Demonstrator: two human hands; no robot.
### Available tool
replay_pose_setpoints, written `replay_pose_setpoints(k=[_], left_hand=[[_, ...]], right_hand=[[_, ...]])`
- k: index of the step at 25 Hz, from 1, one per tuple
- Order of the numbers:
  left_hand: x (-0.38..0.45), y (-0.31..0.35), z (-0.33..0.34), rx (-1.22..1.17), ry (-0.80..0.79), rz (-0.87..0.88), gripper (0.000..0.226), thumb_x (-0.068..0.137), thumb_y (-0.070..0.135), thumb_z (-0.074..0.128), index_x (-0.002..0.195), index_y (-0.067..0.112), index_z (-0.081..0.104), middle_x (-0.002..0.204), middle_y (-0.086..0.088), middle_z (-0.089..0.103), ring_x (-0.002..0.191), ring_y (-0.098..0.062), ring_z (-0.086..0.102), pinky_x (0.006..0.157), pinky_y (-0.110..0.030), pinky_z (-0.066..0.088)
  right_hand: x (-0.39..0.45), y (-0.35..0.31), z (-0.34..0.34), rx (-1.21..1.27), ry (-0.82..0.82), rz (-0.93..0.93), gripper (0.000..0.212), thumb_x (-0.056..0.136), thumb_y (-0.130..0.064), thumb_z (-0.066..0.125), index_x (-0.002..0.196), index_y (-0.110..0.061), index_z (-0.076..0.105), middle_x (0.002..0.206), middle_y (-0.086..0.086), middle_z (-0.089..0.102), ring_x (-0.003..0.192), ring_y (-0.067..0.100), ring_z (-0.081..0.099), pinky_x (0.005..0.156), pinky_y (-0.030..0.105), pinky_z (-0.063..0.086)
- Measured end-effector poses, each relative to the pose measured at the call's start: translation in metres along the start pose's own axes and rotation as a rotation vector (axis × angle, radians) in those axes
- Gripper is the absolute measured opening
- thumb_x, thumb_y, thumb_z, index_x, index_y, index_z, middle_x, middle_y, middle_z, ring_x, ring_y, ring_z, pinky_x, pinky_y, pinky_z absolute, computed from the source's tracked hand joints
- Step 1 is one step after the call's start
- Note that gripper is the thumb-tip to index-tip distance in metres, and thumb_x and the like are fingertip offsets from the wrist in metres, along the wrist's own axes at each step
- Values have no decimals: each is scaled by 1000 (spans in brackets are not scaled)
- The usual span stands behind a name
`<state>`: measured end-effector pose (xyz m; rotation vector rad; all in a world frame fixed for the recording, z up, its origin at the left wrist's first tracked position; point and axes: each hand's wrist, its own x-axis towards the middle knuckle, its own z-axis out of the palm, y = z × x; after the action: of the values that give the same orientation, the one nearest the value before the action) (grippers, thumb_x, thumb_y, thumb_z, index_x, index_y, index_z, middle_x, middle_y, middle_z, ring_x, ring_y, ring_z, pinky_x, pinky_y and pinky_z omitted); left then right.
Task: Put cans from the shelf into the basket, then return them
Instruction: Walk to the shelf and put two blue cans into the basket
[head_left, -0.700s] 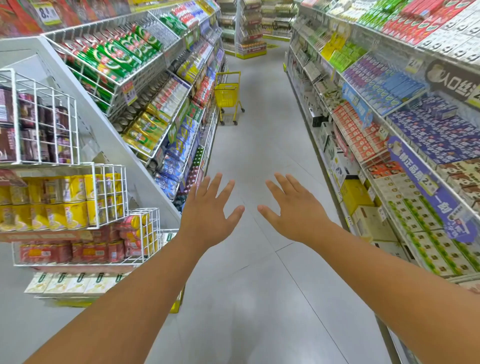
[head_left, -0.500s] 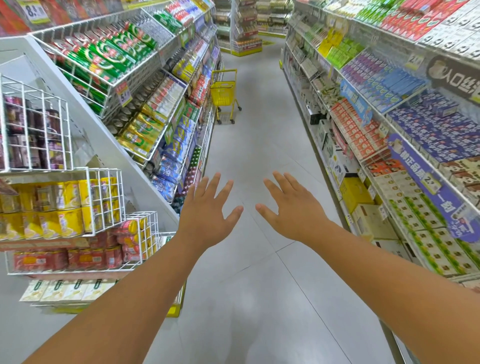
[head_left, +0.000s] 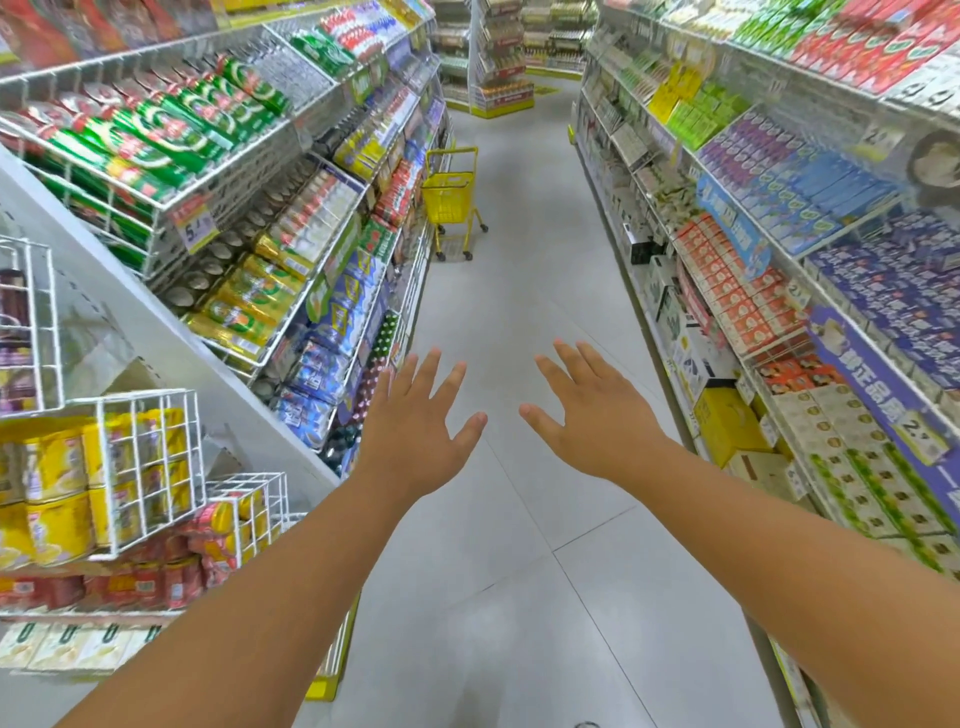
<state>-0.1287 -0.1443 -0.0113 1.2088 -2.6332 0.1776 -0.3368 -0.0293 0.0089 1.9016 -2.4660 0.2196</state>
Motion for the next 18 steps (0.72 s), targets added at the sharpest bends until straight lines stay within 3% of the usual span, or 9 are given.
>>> replay_pose_setpoints(k=[9, 18], left_hand=[[145, 25, 31, 0, 5, -70, 76, 93, 71, 20, 158, 33, 28, 168, -2, 20, 155, -29, 16, 124, -55, 10], [316, -33, 104, 15, -44, -90, 80, 91, 72, 16, 160, 33, 20, 169, -2, 12, 155, -27, 10, 124, -52, 9]], right_hand=[[133, 77, -2, 5, 10, -40, 79, 94, -72, 12, 159, -27, 7, 167, 1, -2, 153, 22, -9, 124, 45, 9], [316, 109, 39, -3, -13, -17, 79, 94, -71, 14, 159, -26, 8, 167, 1, -2, 154, 24, -6, 124, 45, 12]])
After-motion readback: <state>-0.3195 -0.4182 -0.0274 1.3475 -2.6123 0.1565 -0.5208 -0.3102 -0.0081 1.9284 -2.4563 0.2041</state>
